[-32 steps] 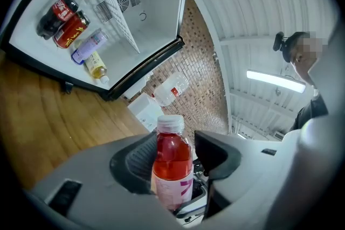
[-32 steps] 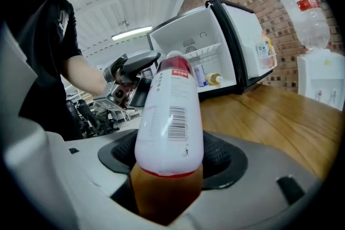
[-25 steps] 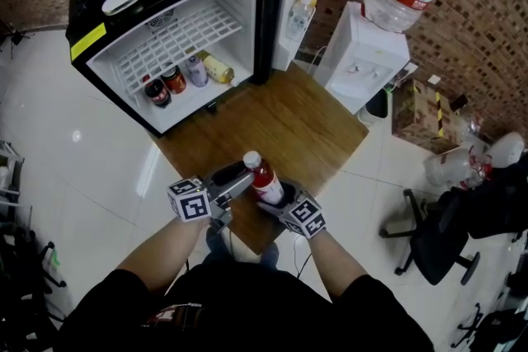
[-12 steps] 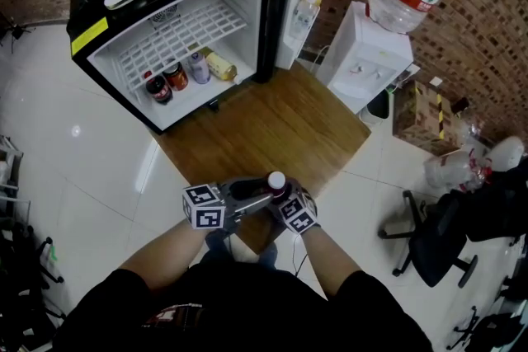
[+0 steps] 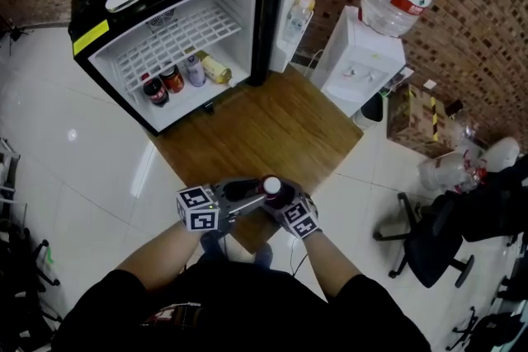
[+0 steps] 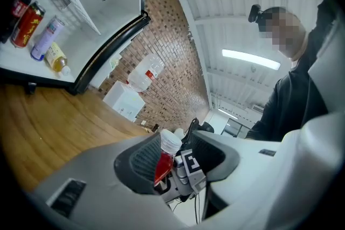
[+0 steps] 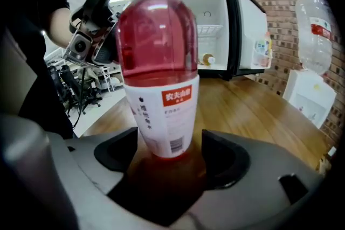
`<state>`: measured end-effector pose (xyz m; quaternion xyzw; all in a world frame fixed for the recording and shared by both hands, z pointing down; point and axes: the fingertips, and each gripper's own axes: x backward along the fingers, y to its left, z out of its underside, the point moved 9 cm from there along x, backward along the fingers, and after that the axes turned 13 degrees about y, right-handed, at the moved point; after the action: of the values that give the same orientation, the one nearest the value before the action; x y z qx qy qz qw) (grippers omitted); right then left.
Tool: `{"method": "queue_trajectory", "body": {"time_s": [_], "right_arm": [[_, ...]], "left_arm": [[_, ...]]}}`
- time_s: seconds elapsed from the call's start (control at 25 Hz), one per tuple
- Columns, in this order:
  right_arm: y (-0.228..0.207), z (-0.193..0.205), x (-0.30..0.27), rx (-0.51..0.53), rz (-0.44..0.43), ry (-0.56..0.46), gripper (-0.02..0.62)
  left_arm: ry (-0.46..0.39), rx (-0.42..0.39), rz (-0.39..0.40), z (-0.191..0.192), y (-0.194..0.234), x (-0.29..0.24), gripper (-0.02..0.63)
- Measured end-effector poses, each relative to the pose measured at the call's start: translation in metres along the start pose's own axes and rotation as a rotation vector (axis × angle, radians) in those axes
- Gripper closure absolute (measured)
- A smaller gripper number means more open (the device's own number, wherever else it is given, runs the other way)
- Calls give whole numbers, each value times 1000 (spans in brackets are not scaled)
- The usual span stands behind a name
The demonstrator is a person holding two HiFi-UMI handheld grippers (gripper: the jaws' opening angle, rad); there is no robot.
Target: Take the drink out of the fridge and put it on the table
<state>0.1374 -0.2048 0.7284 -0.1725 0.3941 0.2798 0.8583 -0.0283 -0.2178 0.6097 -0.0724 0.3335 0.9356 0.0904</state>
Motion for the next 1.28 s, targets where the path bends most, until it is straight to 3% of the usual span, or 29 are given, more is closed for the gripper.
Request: {"method": "queue_trajectory", "body": {"time_s": [0.28,0.48,0.56,0.72,0.92,1.0,1.04,1.16,1.28], "right_arm": [[-5,27,46,-68,-7,-78,208],[-7,38,86,-127,-36,-157,276],[-9,42,105,-152,-43,-187,339],[-3,43,142,-180,-85,-252,430],[4,47,179,-175,-123,-300,528],[4,49,192,-172,-128,-313,529],[4,50,199,-171,-128,-318,566],[6,55,214,-172,-142,-334,592],[12,62,227,-175,-186,-348,592]], "left_arm": [[1,-28,-162,11,7,24,428],[33,-81,-304,22,6,38,454],[56,-116,-345,25,0,39,457],[92,-155,-370,29,-14,38,457],[67,-164,-412,28,-37,45,489],[53,-169,-425,29,-49,47,499],[47,-169,-432,30,-55,47,502],[21,-165,-453,32,-73,51,533],[-9,-174,-461,31,-93,54,599]]}}
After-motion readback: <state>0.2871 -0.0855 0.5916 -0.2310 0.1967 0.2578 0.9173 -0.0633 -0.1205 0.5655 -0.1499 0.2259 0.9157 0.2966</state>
